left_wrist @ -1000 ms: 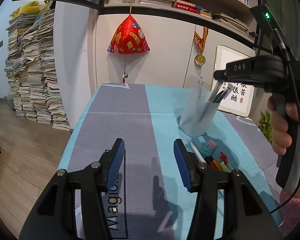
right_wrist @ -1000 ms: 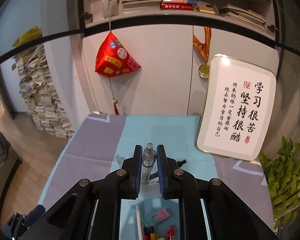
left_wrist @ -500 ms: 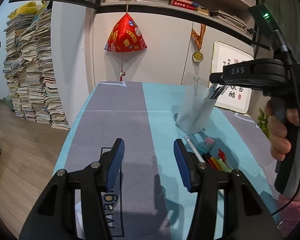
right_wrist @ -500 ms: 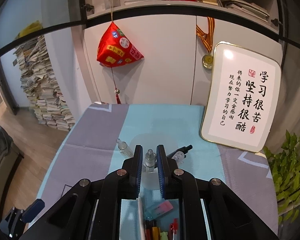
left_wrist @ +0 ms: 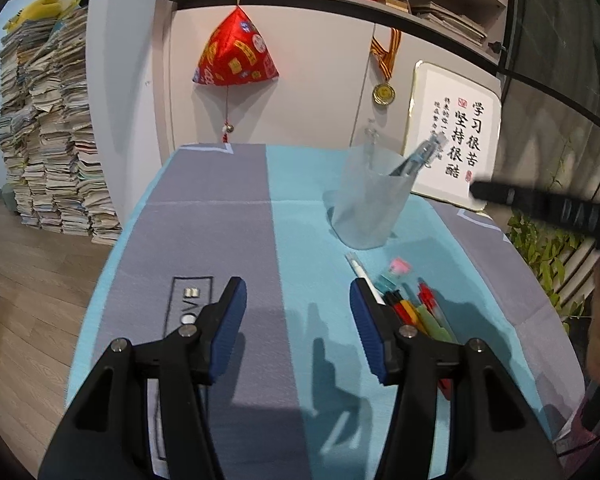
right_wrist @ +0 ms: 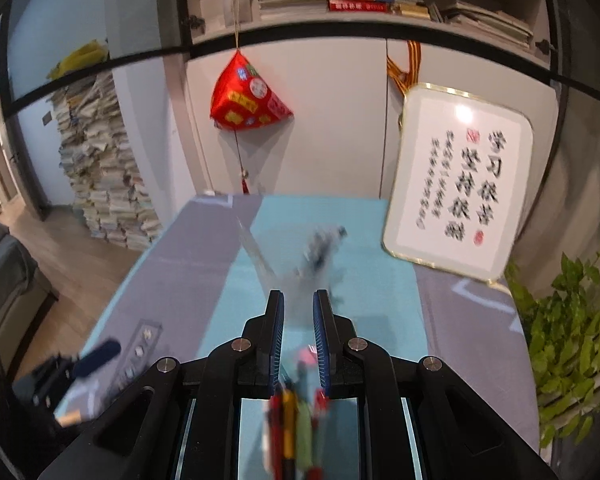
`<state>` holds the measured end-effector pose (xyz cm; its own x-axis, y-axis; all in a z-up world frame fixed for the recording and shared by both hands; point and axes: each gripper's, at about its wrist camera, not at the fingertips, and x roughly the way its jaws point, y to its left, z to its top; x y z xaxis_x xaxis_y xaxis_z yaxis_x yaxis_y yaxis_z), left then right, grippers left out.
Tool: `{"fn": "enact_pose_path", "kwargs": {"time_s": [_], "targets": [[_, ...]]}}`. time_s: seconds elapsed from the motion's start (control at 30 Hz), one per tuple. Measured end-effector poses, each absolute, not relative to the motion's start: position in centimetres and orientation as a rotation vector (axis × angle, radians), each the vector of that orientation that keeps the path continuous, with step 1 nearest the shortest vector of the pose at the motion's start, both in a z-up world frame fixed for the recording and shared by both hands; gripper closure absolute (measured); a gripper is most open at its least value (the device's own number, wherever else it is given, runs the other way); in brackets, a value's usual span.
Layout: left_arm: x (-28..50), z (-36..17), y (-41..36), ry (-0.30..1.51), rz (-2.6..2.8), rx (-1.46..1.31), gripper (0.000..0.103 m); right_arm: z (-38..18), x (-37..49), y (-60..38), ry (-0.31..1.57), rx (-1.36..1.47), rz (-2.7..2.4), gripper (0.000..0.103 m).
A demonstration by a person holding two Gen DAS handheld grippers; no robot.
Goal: Organize stationery
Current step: 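Grasp a red pen with the right gripper while the left lowers toward a white pen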
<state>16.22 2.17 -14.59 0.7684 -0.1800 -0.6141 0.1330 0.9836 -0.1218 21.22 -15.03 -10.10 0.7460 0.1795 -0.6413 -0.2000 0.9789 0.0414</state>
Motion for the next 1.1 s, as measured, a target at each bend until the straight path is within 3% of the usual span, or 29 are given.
{"fn": "enact_pose_path", "kwargs": {"time_s": [0.23,0.67,1.1], "targets": [[15.8,-14.5,0.5,0.675,-0.174,-0.029,0.051,-16.5,23.4,-17.1,0.933,0.019,0.195,0.088],[16.1,-14.7,0.0,0.684,-0.162,-0.002,0.049,-20.1,24.9,-16.4,1.045,0.032,0.209,0.087],[17.3,-15.1,-1.1,0.715,-0.173,0.003,0.049,-17.3,22.8,-19.0,0.924,0.069,0.2,0.088]]}}
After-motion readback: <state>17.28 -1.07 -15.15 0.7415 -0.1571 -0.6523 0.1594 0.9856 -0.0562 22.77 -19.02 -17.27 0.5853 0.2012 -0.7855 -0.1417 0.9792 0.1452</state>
